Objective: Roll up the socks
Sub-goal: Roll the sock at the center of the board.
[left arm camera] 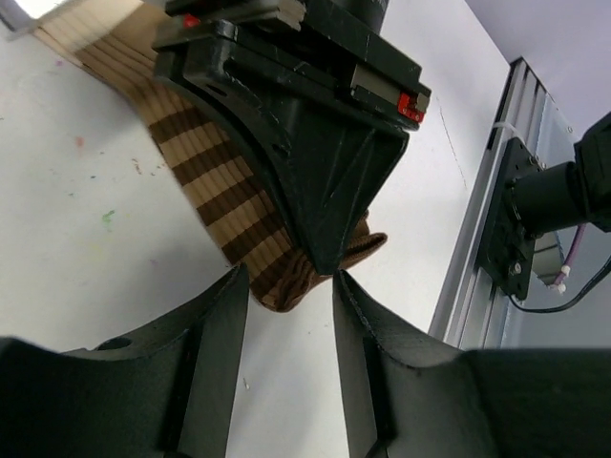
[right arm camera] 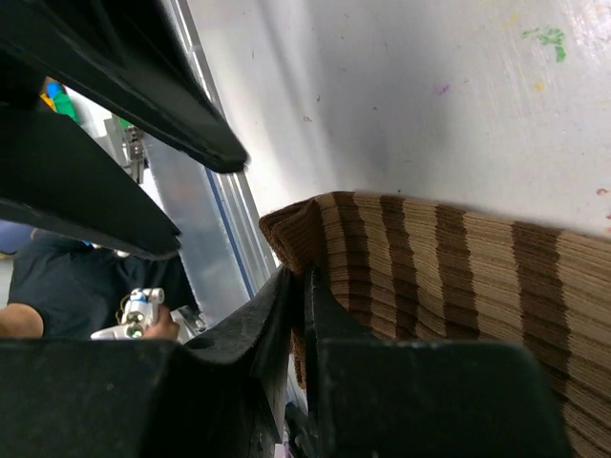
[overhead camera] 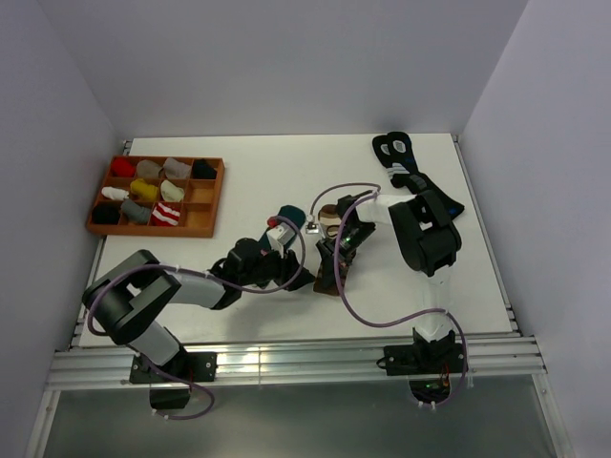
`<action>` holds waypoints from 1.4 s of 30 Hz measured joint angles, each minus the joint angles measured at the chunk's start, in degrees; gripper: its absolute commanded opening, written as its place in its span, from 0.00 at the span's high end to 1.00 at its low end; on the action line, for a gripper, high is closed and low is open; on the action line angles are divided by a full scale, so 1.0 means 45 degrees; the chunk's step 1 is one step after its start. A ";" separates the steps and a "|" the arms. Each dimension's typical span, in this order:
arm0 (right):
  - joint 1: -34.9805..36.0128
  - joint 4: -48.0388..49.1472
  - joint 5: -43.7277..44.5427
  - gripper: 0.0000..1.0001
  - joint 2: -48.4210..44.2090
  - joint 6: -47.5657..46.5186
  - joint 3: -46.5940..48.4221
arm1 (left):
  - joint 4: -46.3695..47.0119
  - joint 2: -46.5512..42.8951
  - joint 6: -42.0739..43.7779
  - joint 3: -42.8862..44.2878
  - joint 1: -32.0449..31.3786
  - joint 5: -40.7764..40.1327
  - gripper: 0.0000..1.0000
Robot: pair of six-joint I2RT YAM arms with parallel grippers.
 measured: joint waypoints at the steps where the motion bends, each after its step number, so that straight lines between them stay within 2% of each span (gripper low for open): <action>1: -0.0029 -0.0010 -0.0010 0.93 0.0000 -0.0024 0.0000 | 0.0073 0.0170 0.0000 0.0078 0.0000 0.0117 0.53; 18: -0.0321 -0.0311 -0.0160 0.94 0.0000 -0.0369 -0.0005 | 0.0204 0.1744 -0.0024 0.1341 -0.0087 0.1117 0.54; 33: -0.0549 -0.0588 -0.0384 0.95 0.0000 -0.0656 -0.0005 | 0.0243 0.2443 -0.0257 0.1457 -0.0155 0.1438 0.54; 39: -0.0559 -0.0631 -0.0403 0.95 0.0000 -0.0714 -0.0005 | 0.0374 0.2652 -0.0272 0.1511 -0.0180 0.1481 0.57; 42: -0.0563 -0.0636 -0.0384 0.95 0.0000 -0.0758 -0.0005 | 0.0413 0.2739 -0.0316 0.1603 -0.0204 0.1491 0.62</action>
